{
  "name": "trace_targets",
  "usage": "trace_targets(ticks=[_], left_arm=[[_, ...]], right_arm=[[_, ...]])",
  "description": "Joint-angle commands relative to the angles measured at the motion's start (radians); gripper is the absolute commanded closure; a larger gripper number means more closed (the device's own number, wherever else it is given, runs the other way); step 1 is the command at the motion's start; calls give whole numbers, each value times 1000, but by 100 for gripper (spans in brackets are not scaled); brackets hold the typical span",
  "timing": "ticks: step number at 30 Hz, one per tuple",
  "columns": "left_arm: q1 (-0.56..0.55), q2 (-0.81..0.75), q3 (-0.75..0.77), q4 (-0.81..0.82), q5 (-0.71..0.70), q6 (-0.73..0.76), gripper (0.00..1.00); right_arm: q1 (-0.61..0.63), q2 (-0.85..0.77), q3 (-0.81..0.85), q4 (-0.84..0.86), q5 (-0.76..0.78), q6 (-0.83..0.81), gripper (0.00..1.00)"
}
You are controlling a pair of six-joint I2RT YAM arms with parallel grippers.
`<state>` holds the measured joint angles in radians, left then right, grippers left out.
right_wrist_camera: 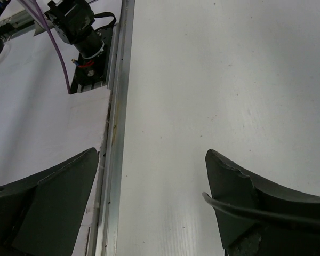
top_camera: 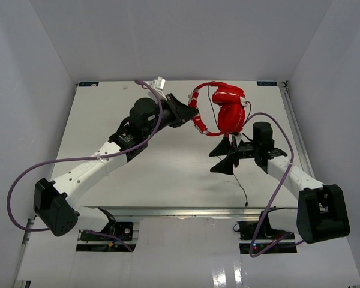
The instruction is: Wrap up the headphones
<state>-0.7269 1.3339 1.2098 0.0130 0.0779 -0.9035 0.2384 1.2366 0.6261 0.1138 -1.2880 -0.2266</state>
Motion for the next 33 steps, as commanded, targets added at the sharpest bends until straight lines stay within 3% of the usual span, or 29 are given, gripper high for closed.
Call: trace_targets(ticks=[1,5,7,13,17,19,23,29,33], left_arm=[[-2,-74,86,88,-111,-71,100],[0,-76,124,29,-192,-71,100],[-1,-81,140,-2,-254,-69,100],[4,-96,146,-86,-371,-58,100],[7,-93,152,-149,-434,-49,100],[7,-91,152,-172,-472,-32,100],[7,-54,171,-251,-575,62,100],[9,-5,87,-302,-694,167,100],[9,80,42,-306,-690,186,100]], right_arm=[[20,-45,-51,93,-32,-32,13],[44,-86,-62,-50,-1,-179,20],[53,-121,-64,-100,20,-216,30],[72,-195,-62,-173,50,-245,62],[83,-214,-16,-258,73,-276,92],[93,-222,22,-335,119,-299,92],[161,-257,174,-604,437,-460,92],[206,-323,338,-793,809,-586,92],[208,-315,411,-846,860,-649,92]])
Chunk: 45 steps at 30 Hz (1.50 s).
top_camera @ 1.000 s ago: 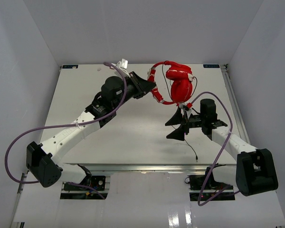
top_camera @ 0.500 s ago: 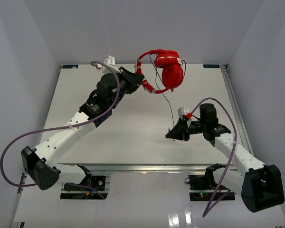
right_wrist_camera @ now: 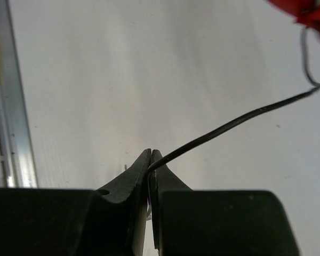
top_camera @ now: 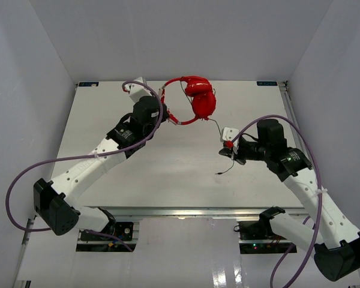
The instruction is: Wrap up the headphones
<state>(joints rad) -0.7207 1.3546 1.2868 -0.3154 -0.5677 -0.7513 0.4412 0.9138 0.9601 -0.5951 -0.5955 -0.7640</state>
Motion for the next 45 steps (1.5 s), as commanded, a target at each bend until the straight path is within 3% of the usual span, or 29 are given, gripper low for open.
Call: trace_targets(ticks=[1,7,14,21,26,32,39,45], left_arm=[[3,67,-42,22,-36,33,100],[-11,232,-32,22,52,-26,100],[-23,427,131,-13,142,-8,100],[-70,543,192,-39,367,76,100],[-120,438,38,22,446,173,100],[-161,239,-167,131,631,242,100],[-204,103,-234,176,760,326,100],[-212,-73,-280,199,748,298,100]], right_arm=[[6,15,97,-152,160,-114,92],[27,56,170,-217,150,-177,92],[59,36,139,-282,181,-277,92],[60,10,83,-71,404,-211,92],[29,-6,60,46,448,-141,92],[-10,36,59,89,331,-93,92],[-19,120,52,93,263,-46,91],[-69,119,8,93,160,11,87]])
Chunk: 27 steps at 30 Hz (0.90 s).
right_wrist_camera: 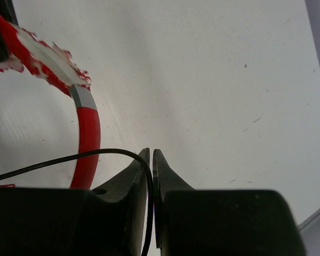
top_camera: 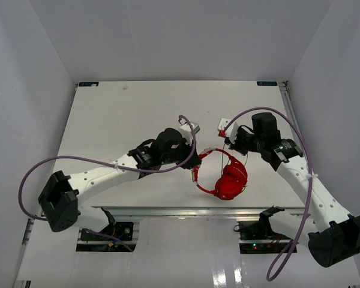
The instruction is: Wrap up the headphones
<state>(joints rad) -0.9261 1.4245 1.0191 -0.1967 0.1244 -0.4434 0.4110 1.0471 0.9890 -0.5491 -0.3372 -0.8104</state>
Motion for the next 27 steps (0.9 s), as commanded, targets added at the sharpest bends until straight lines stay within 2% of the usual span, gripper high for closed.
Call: trace_targets(ticks=[1,7,12,17,20,24,27], left_arm=[[-7,-169,-14,77,50,-16,100],[-7,-241,-8,23,-17,-58,100],[-7,-266,35,15,-58,-71,100],[-7,-261,117,13,-64,-88,100],[-7,-245,198,14,-44,-96,100],[-8,-237,261,7,-35,-99,100],[-8,-233,300,-14,-37,-94,100]], right_arm=[[-60,-16,-24,44,-138,71,86],[-174,-23,-9,37,-398,114,85],[-189,-31,-12,41,-624,128,82],[-194,12,-2,81,-759,172,80],[-198,62,8,128,-868,251,78],[-199,127,19,216,-926,335,74],[-199,152,8,289,-927,381,64]])
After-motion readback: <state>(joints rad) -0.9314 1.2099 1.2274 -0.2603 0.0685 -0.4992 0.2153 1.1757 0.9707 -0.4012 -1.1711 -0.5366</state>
